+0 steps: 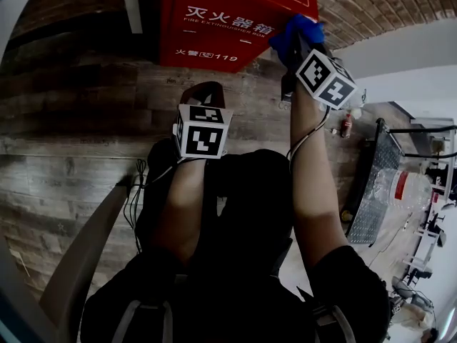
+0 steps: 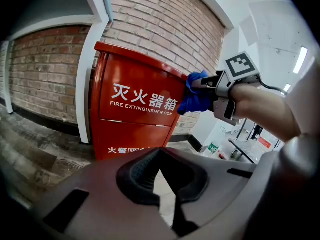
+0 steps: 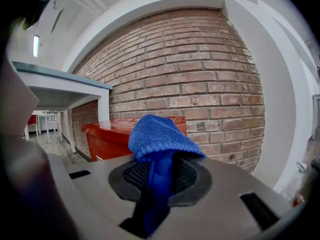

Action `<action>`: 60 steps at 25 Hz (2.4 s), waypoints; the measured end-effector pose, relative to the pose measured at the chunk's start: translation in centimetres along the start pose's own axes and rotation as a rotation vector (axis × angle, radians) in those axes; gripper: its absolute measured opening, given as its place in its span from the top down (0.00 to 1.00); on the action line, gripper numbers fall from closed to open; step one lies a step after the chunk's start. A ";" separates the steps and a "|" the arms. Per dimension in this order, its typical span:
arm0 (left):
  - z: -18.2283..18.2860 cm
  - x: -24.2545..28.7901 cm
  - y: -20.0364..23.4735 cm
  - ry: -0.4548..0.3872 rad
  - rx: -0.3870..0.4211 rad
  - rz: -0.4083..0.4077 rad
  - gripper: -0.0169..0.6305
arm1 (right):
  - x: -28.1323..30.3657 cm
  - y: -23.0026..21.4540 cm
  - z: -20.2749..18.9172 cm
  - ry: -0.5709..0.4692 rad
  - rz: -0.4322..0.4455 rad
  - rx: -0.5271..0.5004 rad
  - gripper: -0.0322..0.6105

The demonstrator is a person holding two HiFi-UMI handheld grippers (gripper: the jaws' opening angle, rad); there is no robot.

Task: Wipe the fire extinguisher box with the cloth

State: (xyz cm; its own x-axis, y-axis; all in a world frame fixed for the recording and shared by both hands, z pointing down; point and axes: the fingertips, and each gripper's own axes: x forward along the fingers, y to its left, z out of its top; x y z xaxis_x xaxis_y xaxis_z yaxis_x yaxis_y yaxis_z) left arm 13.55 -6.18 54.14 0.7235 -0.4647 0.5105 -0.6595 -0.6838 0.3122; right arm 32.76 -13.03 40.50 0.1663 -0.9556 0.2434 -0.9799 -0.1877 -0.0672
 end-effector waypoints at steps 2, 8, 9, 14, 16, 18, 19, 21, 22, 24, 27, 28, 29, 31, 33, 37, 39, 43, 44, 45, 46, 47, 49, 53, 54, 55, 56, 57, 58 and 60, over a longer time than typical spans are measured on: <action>0.1 -0.3 0.4 -0.005 0.000 0.009 0.97 | 0.5 0.2 -0.3 0.009 -0.002 -0.010 0.80; 0.1 -1.4 1.9 -0.019 -0.009 0.048 0.97 | 2.0 1.5 -1.4 0.035 0.000 -0.016 0.80; 0.2 -1.6 2.2 -0.022 -0.013 0.055 0.97 | 2.3 2.0 -1.5 0.041 0.005 -0.021 0.80; 0.5 -2.7 3.1 -0.045 -0.021 0.077 0.97 | 3.4 5.1 -2.3 0.068 0.074 -0.032 0.80; 0.3 -3.1 3.4 -0.045 -0.023 0.089 0.97 | 3.6 6.5 -2.1 0.067 0.098 -0.045 0.80; -0.1 -3.6 4.2 -0.042 -0.037 0.108 0.97 | 4.0 8.4 -2.1 0.068 0.134 -0.058 0.80; -0.3 -3.9 4.6 -0.043 -0.045 0.119 0.97 | 4.3 9.4 -2.1 0.067 0.157 -0.061 0.80; -0.4 -4.6 5.6 -0.052 -0.060 0.142 0.97 | 4.7 11.6 -2.1 0.062 0.201 -0.067 0.80; -0.3 -4.9 6.0 -0.060 -0.065 0.152 0.97 | 5.0 12.7 -2.1 0.059 0.223 -0.071 0.80; -0.4 -5.6 6.8 -0.072 -0.075 0.168 0.97 | 5.6 14.7 -2.4 0.055 0.262 -0.076 0.80; -0.8 -6.7 8.2 -0.078 -0.097 0.199 0.97 | 6.5 17.6 -3.0 0.060 0.307 -0.083 0.80; -0.9 -7.1 8.8 -0.080 -0.105 0.211 0.97 | 6.8 18.7 -3.3 0.064 0.325 -0.089 0.80; -0.9 -7.5 9.4 -0.083 -0.115 0.223 0.97 | 7.2 19.8 -3.6 0.070 0.344 -0.098 0.80; -1.0 -8.2 10.5 -0.089 -0.134 0.246 0.97 | 8.1 22.1 -4.2 0.081 0.383 -0.115 0.80; -1.2 -8.8 11.5 -0.091 -0.151 0.268 0.97 | 8.8 24.0 -4.9 0.093 0.411 -0.130 0.80; -1.5 -9.5 13.2 -0.089 -0.166 0.304 0.97 | 10.0 26.5 -6.3 0.124 0.453 -0.137 0.80; -1.6 -9.6 13.8 -0.083 -0.171 0.314 0.97 | 10.5 27.4 -6.9 0.139 0.472 -0.144 0.80; -2.0 -9.3 14.5 -0.072 -0.178 0.320 0.97 | 11.1 28.3 -8.5 0.182 0.499 -0.153 0.80; -2.0 -9.2 14.5 -0.070 -0.177 0.318 0.97 | 11.2 28.4 -8.9 0.198 0.500 -0.161 0.80; -1.9 -9.0 14.5 -0.069 -0.173 0.317 0.97 | 11.3 28.4 -9.4 0.214 0.501 -0.172 0.80; -1.9 -8.9 14.5 -0.068 -0.170 0.315 0.97 | 11.4 28.2 -9.9 0.230 0.502 -0.188 0.80; -1.9 -8.7 14.3 -0.065 -0.170 0.311 0.97 | 11.4 28.0 -10.2 0.246 0.503 -0.200 0.80; -2.0 -8.4 14.0 -0.055 -0.170 0.299 0.97 | 11.2 27.3 -10.6 0.275 0.502 -0.197 0.80; -1.4 -7.9 13.7 -0.055 -0.143 0.284 0.97 | 11.0 25.5 -10.9 0.316 0.462 -0.189 0.80; -1.5 -7.6 13.5 -0.052 -0.147 0.273 0.97 | 10.9 24.9 -11.1 0.326 0.451 -0.184 0.80; -1.7 -7.2 13.1 -0.048 -0.152 0.260 0.97 | 10.7 24.3 -11.2 0.334 0.440 -0.177 0.80; -1.7 -6.9 12.7 -0.045 -0.151 0.246 0.97 | 10.5 23.6 -11.2 0.340 0.429 -0.167 0.80; -1.5 -6.6 12.3 -0.045 -0.144 0.233 0.97 | 10.3 22.9 -11.2 0.345 0.417 -0.160 0.80; -1.3 -6.2 11.9 -0.045 -0.136 0.219 0.97 | 10.2 22.0 -11.2 0.350 0.403 -0.158 0.80; -1.0 -5.3 10.7 -0.043 -0.126 0.187 0.97 | 9.7 20.2 -10.9 0.361 0.376 -0.171 0.80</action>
State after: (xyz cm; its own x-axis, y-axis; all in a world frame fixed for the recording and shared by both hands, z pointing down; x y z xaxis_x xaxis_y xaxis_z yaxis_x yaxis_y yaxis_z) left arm 2.46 -10.49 55.64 0.5927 -0.6020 0.5351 -0.8011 -0.5091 0.3148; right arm 13.43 -23.63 52.11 -0.2176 -0.8051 0.5518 -0.9734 0.2203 -0.0624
